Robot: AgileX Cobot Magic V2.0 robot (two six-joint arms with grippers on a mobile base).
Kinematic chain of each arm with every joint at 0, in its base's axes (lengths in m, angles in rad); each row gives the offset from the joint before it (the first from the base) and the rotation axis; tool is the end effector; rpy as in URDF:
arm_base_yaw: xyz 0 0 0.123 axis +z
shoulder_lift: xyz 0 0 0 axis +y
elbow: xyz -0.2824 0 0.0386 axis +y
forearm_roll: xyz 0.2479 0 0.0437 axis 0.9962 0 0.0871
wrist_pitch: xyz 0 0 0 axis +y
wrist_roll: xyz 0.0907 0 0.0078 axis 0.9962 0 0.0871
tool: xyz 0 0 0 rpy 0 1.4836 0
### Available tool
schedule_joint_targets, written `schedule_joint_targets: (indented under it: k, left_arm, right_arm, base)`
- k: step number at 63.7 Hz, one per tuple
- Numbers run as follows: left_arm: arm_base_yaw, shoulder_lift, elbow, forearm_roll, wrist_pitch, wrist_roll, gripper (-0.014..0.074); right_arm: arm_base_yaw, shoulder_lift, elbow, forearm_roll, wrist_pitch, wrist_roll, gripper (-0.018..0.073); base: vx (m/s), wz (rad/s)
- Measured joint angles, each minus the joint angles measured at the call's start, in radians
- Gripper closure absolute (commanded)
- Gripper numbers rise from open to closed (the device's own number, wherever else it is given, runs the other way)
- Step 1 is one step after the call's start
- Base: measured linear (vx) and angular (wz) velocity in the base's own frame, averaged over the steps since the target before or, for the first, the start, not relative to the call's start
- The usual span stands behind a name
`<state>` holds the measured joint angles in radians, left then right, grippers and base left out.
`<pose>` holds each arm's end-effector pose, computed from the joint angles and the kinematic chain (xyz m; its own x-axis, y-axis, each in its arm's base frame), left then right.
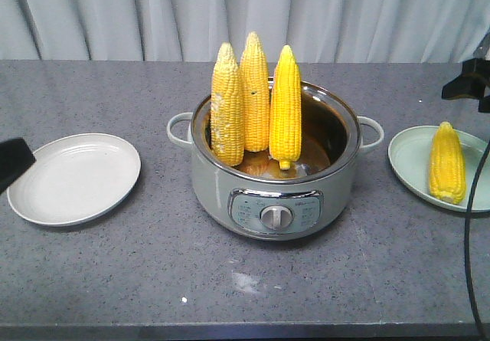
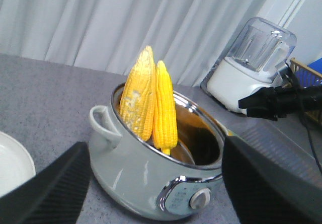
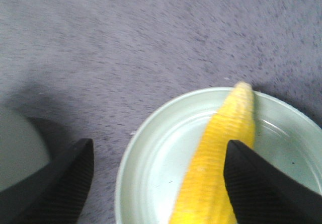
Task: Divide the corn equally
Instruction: 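Move the left gripper over the pot to the pale cob nearest the cream plate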
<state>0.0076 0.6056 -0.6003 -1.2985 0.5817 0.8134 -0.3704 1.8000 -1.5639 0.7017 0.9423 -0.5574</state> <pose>0.1151 -0.0474 0.3507 -0.3036 -0.3598 -0.8823 0.4328 0.7728 -0.4641 0.3877 -0.0995 0.3101 -0.7624 0.2082 -0.6127 -0.0443 0.9278 0.3703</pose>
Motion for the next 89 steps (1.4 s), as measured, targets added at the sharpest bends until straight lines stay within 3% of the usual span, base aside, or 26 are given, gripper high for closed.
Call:
schedule_joint_targets:
  k: [11, 31, 49, 63, 89]
  left_arm:
    - [0.000, 0.167, -0.208, 0.002, 0.055, 0.043, 0.0063]
    - [-0.006, 0.686, -0.747, 0.011, 0.252, 0.122, 0.0063]
    - [-0.074, 1.086, -1.163, 0.020, 0.308, 0.014, 0.0062]
    - [-0.149, 1.211, -1.242, 0.092, 0.304, 0.029, 0.0041]
    - [-0.218, 1.285, -1.245, 0.112, 0.243, 0.107, 0.0025]
  right_arm:
    - [0.000, -0.171, 0.000, 0.004, 0.062, -0.011, 0.0032]
    - [0.000, -0.385, -0.003, 0.005, 0.109, -0.013, 0.0032]
    - [0.000, -0.393, -0.003, 0.005, 0.118, 0.009, 0.0032]
    - [0.000, -0.393, -0.003, 0.005, 0.118, 0.009, 0.0032]
    - [0.000, -0.393, -0.003, 0.004, 0.118, 0.009, 0.0032]
  base:
    - [0.00, 0.00]
    - [0.00, 0.00]
    - [0.00, 0.00]
    - [0.00, 0.00]
    - [0.00, 0.00]
